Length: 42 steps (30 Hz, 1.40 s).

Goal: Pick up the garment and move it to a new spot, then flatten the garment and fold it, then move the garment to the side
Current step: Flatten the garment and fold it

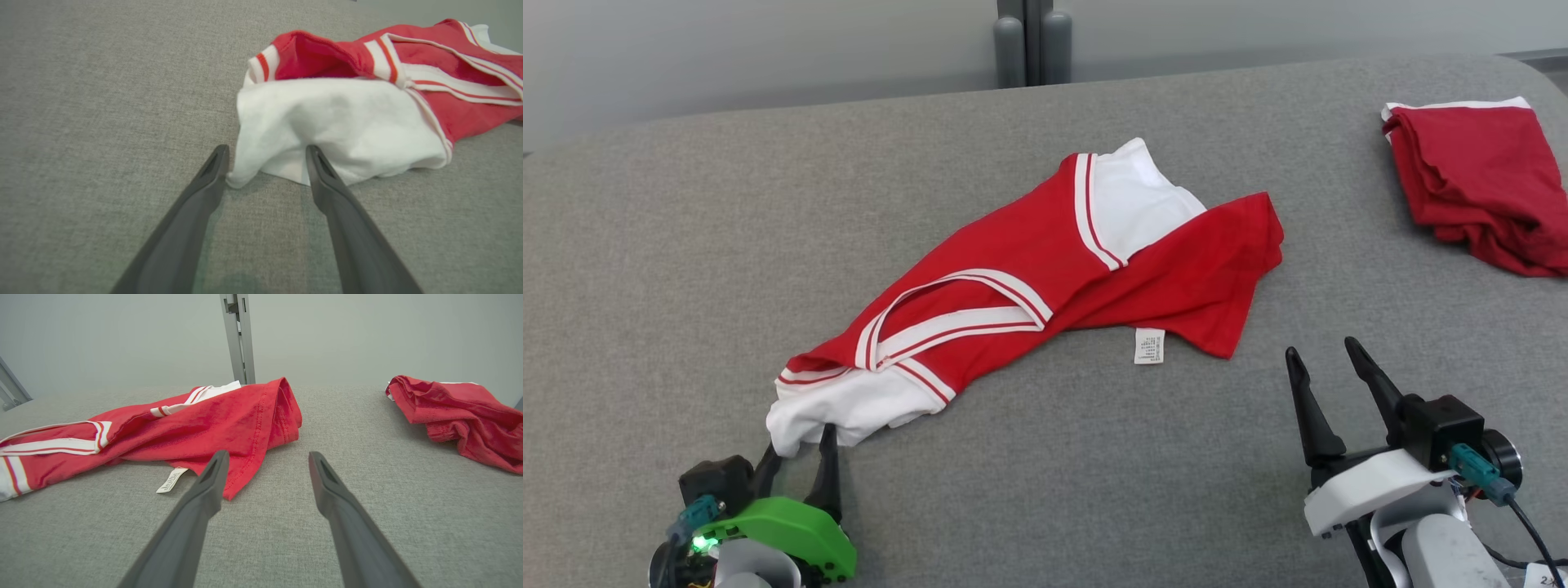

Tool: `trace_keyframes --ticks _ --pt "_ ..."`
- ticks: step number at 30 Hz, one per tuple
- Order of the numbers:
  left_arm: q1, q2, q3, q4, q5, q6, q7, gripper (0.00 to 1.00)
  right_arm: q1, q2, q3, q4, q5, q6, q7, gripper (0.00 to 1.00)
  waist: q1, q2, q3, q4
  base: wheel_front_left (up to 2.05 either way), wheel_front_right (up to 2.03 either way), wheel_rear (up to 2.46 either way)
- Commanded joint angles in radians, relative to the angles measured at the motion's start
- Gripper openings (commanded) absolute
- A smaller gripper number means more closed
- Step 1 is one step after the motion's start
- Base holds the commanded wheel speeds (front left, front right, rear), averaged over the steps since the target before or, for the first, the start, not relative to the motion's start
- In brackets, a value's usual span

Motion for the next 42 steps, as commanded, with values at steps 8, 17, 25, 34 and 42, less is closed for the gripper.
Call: trace_keyframes --ticks 8,17,25,34,42 --pt "0.008 0.033 -0.055 -0.082 -0.076 -0.005 -0.01 0.0 -0.065 -0.004 0.015 0.066 -0.016 -0.002 0.0 1.0 0.0 0.0 0.018 0.031 0.0 0.0 0.0" --pt "0.067 0.046 -0.071 -0.216 -0.076 -0.005 -0.01 0.0 -0.193 -0.005 0.036 0.317 0.029 -0.002 0.004 1.0 0.0 0.0 0.031 0.076 0.0 0.0 0.0" --pt "0.076 0.04 -0.075 -0.283 -0.054 -0.005 -0.01 0.0 -0.326 -0.004 0.03 0.555 0.024 -0.002 0.007 1.0 0.0 0.0 0.049 0.108 0.0 0.0 0.0" --pt "0.086 0.042 -0.061 -0.304 -0.04 -0.005 -0.01 0.0 -0.381 -0.002 0.107 0.661 0.009 -0.001 0.01 0.0 0.0 0.0 0.052 0.098 0.0 0.0 0.0" --pt "0.085 0.051 -0.06 -0.374 -0.078 -0.005 -0.01 0.0 -0.372 -0.004 0.123 0.547 0.066 -0.001 0.0 0.0 0.0 0.0 0.017 0.066 0.0 0.0 0.0"
